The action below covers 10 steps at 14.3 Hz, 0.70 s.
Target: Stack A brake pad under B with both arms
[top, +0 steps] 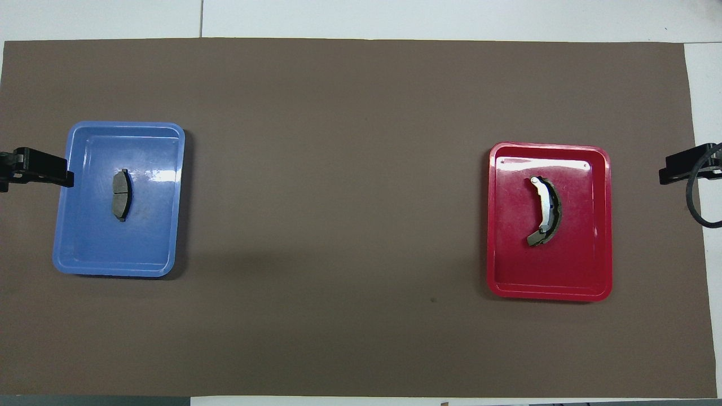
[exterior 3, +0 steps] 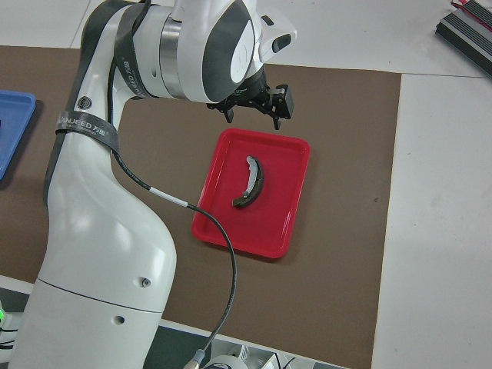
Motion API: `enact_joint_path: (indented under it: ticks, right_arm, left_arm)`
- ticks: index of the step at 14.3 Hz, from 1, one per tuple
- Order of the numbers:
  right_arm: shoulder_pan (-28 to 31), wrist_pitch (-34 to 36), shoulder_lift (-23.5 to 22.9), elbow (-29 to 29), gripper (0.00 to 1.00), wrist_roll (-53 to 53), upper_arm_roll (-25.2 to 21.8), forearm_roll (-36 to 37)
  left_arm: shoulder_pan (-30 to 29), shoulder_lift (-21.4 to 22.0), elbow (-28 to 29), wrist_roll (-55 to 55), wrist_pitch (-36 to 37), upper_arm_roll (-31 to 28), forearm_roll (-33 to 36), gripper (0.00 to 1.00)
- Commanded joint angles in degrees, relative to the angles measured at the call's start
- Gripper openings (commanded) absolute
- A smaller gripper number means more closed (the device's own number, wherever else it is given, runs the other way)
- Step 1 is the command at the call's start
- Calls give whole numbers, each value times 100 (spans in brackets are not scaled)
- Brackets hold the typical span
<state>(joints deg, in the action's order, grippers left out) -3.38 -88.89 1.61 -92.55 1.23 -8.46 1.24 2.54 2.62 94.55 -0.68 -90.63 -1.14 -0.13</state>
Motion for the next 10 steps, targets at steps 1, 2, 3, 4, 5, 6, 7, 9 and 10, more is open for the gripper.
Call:
enact_joint_path:
  ticks: [1,2,3,4,5,6,7,9,10]
  right_arm:
    - [31,-898,426,-989,99,123,46,16]
    - [31,-1345,585,-1454,99,115,46,7]
    - [5,-1724,682,-1842,99,88,46,-1]
    - [-83,-1928,674,-2081,99,53,46,-19]
    - [-127,-2095,604,-2222,99,-17,46,-19]
    - [-127,-2341,499,-2398,99,-35,46,-28]
    - [-162,-2543,385,-2539,99,-26,46,-28]
    - [-242,-3262,78,-2942,99,-44,46,-28]
    - [-320,-3657,-63,-3153,99,-52,46,-28]
  left_arm:
    - [-16,151,379,146,-428,8,4,99]
    - [-16,151,493,251,-577,8,4,99]
    - [-25,108,607,391,-788,0,4,99]
    - [-34,64,765,506,-1042,0,4,99]
    - [-165,-15,958,620,-1410,0,4,99]
    - [-340,-85,1160,795,-1762,0,4,99]
    - [-411,-164,1301,980,-2018,0,4,99]
    - [-587,-489,1512,1253,-2519,0,4,99]
    - [-683,-699,1565,1280,-2765,0,4,99]
